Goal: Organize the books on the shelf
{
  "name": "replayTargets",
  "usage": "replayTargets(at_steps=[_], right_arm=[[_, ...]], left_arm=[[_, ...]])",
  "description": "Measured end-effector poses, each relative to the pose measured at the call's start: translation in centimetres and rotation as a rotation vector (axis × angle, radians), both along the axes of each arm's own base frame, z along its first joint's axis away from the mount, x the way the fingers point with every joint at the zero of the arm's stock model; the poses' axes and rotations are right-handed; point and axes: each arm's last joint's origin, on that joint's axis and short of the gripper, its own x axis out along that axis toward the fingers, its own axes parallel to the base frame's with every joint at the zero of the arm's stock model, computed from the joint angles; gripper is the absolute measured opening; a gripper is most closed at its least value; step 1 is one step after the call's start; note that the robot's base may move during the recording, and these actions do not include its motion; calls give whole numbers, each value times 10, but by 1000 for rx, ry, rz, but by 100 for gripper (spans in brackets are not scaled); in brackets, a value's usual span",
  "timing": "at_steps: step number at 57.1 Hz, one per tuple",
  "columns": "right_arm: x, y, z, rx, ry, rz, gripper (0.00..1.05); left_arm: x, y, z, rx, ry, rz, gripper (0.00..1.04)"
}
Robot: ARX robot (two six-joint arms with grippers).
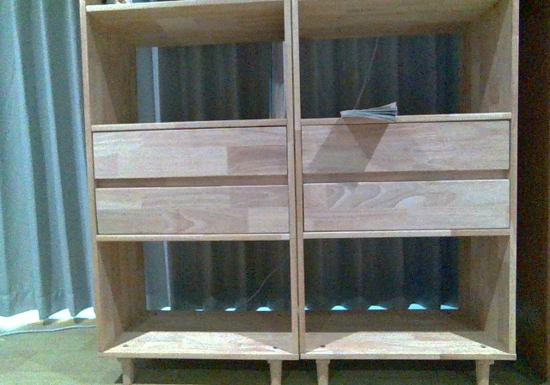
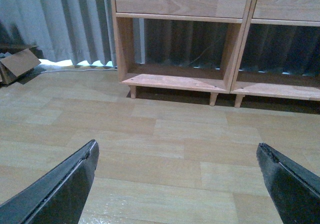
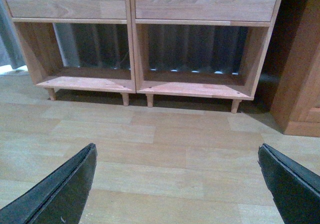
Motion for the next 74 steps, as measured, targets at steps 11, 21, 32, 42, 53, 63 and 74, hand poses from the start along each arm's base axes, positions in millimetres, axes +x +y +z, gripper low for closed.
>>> replayTargets(at_steps=[11, 21, 32, 42, 53, 63, 74], right_arm=[[0, 0, 0, 0, 0, -1, 98], [0, 0, 0, 0, 0, -1, 98], [0, 0, 0, 0, 0, -1, 98], [0, 0, 0, 0, 0, -1, 98], [0, 0, 0, 0, 0, 0, 98], [0, 0, 0, 0, 0, 0, 98], [0, 0, 0, 0, 0, -1, 98]], left_arm=[[0, 0, 0, 0, 0, 0, 97], [0, 0, 0, 0, 0, 0, 97], [0, 0, 0, 0, 0, 0, 97], [0, 0, 0, 0, 0, 0, 97], [0, 0, 0, 0, 0, 0, 97], [0, 0, 0, 0, 0, 0, 97], [0, 0, 0, 0, 0, 0, 97]])
